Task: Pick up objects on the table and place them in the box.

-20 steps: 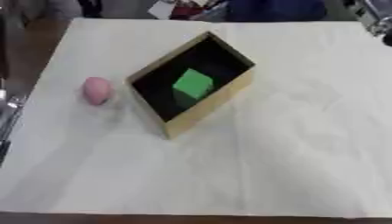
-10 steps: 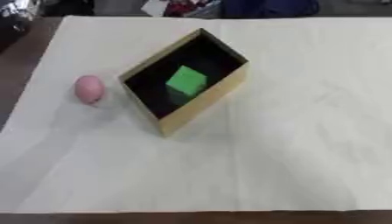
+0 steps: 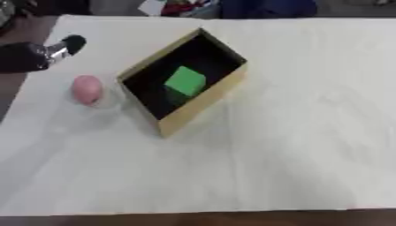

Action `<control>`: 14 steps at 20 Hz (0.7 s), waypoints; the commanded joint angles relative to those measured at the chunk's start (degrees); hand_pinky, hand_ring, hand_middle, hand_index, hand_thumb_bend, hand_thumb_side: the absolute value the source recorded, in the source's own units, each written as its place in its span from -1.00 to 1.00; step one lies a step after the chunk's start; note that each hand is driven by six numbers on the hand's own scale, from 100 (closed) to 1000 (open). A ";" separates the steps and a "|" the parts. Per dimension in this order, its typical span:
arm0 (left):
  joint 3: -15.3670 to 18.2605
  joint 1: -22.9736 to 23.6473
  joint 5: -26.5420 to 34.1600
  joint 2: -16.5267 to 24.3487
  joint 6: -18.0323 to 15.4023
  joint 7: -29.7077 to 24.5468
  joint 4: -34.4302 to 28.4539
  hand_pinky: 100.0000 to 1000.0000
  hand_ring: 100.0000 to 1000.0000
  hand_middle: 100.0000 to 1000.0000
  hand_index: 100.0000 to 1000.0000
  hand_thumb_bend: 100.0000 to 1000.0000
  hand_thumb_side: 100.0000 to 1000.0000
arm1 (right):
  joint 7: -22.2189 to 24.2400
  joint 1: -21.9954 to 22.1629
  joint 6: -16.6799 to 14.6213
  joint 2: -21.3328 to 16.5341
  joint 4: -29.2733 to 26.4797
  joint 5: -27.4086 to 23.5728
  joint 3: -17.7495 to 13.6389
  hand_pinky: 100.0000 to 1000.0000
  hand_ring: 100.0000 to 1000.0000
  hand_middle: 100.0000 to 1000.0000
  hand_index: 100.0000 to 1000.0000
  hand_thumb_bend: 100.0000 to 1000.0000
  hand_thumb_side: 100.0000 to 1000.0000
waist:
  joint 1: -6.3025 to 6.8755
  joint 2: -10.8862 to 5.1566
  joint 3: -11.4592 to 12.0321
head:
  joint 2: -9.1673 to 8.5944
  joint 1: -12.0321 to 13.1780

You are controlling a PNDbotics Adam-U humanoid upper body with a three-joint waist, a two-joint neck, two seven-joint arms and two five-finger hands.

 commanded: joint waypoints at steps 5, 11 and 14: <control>-0.36 -2.82 -6.78 3.29 0.20 -16.23 0.52 0.58 0.57 0.50 0.86 0.39 0.41 | -0.33 -0.02 0.12 -1.48 -1.09 -0.09 -0.87 0.91 0.96 0.22 0.71 -1.00 0.17 | -0.04 -1.75 -0.03 | 0.02 -0.08; -1.02 -4.56 -10.68 2.97 0.63 -25.65 2.35 0.60 0.60 0.50 0.91 0.25 0.20 | -0.04 0.31 0.23 -1.34 -1.09 0.20 -0.98 0.90 0.96 0.22 0.71 -1.00 0.22 | 0.01 -1.84 -0.08 | -0.18 -0.03; -1.57 -5.15 -10.17 2.66 1.21 -27.52 3.11 0.61 0.61 0.51 0.94 0.13 0.14 | 0.21 0.49 0.40 -1.21 -1.06 0.46 -1.10 0.90 0.96 0.22 0.71 -1.00 0.24 | 0.04 -1.83 -0.15 | -0.30 0.02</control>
